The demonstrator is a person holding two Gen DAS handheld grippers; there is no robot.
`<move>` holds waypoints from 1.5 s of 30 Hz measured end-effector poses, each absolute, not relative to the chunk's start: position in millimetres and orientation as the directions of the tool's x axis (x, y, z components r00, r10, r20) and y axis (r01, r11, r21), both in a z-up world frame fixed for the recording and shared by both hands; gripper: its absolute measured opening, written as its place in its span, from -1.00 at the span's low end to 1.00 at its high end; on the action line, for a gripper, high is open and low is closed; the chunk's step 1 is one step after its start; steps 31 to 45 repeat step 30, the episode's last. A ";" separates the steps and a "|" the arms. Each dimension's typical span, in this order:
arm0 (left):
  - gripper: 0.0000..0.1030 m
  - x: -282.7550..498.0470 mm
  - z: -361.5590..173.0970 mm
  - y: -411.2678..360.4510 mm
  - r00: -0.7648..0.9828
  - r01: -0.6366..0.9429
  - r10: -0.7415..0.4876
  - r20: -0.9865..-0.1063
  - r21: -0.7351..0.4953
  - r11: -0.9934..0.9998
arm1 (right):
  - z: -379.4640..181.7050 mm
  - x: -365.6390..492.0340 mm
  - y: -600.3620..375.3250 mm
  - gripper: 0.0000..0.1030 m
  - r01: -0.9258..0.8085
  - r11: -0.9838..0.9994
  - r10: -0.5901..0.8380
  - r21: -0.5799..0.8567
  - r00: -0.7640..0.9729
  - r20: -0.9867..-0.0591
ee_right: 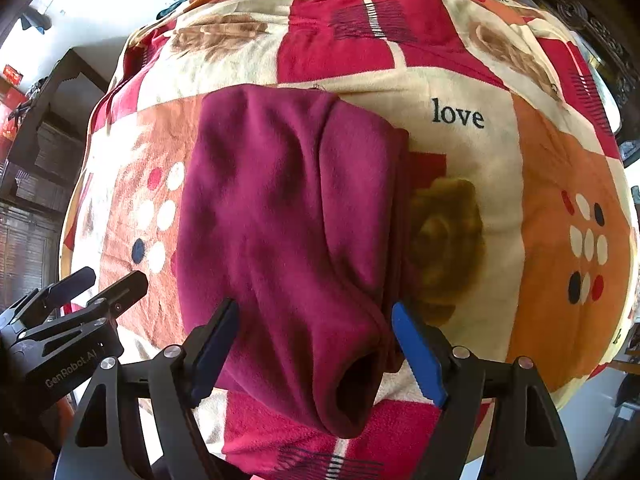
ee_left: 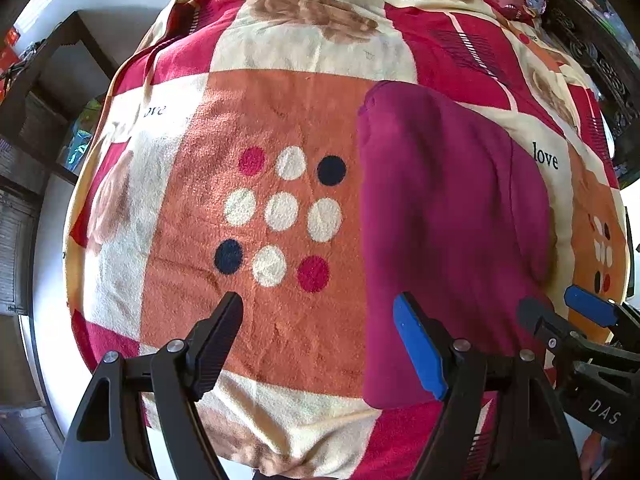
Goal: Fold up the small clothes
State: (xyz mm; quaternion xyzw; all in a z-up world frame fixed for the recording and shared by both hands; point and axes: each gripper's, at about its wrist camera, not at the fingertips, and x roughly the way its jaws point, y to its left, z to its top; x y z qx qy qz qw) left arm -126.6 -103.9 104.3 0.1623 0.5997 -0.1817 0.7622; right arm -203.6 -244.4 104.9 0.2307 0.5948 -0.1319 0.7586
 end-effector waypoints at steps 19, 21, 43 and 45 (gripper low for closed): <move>0.50 -131.8 105.4 -120.7 0.208 0.518 -0.090 -0.974 0.031 0.855 | 104.1 -209.3 -257.5 0.61 0.503 0.844 0.067 0.189 0.250 -0.966; 0.50 -132.9 105.7 -123.1 0.209 0.522 -0.092 -0.974 0.031 0.853 | 103.4 -210.2 -259.6 0.61 0.507 0.841 0.069 0.190 0.248 -0.966; 0.50 -136.2 103.8 -131.0 0.230 0.543 -0.096 -0.969 0.046 0.838 | 100.6 -212.7 -261.0 0.61 0.507 0.840 0.076 0.192 0.241 -0.968; 0.50 -136.2 103.8 -131.0 0.230 0.543 -0.096 -0.969 0.046 0.838 | 100.6 -212.7 -261.0 0.61 0.507 0.840 0.076 0.192 0.241 -0.968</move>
